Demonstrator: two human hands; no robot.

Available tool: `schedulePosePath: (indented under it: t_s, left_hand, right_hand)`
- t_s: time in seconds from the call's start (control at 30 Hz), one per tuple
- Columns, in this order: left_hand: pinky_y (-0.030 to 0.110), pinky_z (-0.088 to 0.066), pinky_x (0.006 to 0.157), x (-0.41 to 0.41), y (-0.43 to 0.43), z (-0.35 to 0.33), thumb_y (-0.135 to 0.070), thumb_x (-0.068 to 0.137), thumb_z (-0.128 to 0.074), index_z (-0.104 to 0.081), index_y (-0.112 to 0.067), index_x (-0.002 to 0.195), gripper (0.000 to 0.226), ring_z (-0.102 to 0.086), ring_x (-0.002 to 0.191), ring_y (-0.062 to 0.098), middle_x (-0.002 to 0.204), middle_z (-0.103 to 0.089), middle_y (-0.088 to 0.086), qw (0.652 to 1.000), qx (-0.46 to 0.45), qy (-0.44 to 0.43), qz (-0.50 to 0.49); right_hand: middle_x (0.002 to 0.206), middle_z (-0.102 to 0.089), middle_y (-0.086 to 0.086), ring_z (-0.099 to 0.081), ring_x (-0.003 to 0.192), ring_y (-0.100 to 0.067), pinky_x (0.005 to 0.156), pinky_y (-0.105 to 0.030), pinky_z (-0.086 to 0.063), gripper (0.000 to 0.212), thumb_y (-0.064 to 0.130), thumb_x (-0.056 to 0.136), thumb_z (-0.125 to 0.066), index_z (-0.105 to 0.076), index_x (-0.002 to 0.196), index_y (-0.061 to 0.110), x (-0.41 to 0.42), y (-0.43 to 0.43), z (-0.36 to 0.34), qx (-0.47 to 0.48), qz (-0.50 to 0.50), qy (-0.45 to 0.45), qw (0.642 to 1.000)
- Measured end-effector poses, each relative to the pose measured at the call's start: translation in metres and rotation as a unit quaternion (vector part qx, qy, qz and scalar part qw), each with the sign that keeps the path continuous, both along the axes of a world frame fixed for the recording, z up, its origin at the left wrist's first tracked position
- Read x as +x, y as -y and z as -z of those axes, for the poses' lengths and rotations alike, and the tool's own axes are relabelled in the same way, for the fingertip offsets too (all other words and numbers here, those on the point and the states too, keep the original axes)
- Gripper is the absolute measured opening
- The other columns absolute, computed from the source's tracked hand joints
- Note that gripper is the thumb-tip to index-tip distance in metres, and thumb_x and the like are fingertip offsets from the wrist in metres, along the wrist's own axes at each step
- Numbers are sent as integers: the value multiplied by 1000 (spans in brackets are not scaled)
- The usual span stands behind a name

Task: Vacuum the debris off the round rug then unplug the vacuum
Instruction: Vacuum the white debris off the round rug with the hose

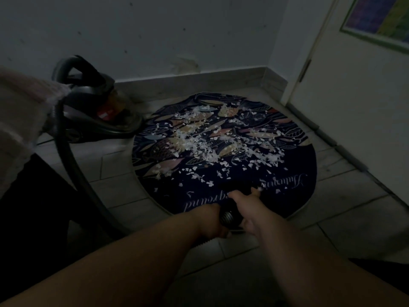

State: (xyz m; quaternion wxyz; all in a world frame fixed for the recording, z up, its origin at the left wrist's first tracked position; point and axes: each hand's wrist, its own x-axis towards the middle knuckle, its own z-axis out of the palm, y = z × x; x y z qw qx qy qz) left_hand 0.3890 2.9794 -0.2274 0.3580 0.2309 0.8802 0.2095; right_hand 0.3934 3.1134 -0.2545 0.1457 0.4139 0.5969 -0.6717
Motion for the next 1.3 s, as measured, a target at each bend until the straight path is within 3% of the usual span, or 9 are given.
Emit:
schedulePosePath:
  t_s: [0.2,0.37,0.7,1.3]
  left_hand:
    - [26,-32,107,1,19,8,-37,86,-65,-29,-14,144,72,-39,132,23,147,-37,9,1000,-17,-2,-5]
    - [23,-37,92,6,16,17,-39,86,-62,-35,-12,136,63,-46,123,23,139,-44,10,999,-42,-3,-21]
    - [26,-41,97,6,36,16,-38,84,-65,-35,-14,136,65,-48,122,23,137,-46,9,994,-62,10,-85]
    - [20,-39,82,45,71,3,-31,84,-66,-45,-12,128,53,-55,114,23,128,-55,9,985,-81,-5,-150]
  right_hand:
    - [137,-45,-16,-53,112,-37,91,-56,-52,93,27,87,-64,3,150,44,0,21,8,23,17,5,1000]
    - [137,-46,-15,-54,110,-36,91,-55,-52,90,23,91,-62,2,151,44,4,17,16,10,18,-10,1000]
    - [132,-47,-15,-55,106,-37,90,-57,-53,90,24,86,-61,0,149,44,-15,43,25,31,-43,15,998]
    - [124,-48,-13,-58,100,-36,86,-53,-55,91,23,86,-64,-2,151,40,6,82,20,-16,-136,0,991]
